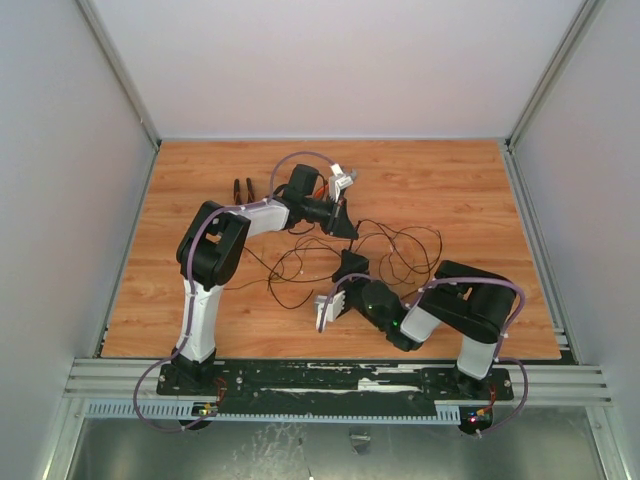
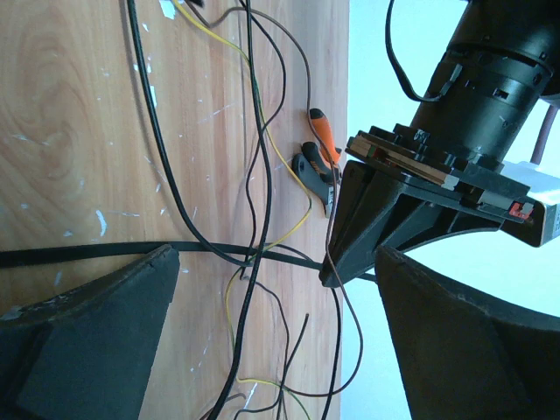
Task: Zip-tie the wires
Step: Tie the cable at the center of the board.
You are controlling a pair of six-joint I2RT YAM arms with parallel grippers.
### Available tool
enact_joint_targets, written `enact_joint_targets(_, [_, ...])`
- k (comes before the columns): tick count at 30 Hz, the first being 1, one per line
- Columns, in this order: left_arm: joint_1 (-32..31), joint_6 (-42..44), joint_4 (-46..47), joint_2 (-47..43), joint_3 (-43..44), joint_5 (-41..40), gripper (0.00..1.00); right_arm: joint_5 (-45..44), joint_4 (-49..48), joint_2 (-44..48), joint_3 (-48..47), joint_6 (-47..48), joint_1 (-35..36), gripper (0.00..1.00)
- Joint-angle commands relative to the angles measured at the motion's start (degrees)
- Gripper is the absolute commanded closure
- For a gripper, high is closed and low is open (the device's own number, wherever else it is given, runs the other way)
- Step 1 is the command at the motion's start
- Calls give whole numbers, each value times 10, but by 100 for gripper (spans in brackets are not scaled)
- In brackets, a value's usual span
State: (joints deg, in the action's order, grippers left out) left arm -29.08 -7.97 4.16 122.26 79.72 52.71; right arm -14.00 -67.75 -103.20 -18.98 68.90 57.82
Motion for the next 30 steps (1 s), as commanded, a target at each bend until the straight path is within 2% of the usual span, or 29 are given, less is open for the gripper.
enact_joint_targets(1, [-4,-5,3,10,17,13,100,-21,-15,-14,18,-7,19,6])
enact_joint_targets(8, [-4,-7,3,9,19,13,100,-34,-9,-13,21,-20,30,12])
enact_joint_targets(11, [-4,-7,3,10,19,13,100,-45,-29,-14,29,-16,22,10])
enact_joint_targets(17, [-4,-3,-7,9,23,13,100,-5,37,25,23,-33,-26,1])
enact_joint_targets(25, [-3,-6,-22,1,34,13,100,12,41,12,2,-7,-63,1])
enact_joint_targets(30, [-3,-9,-22,0,37,16,100,16,-1,-31,-17,23,-66,1])
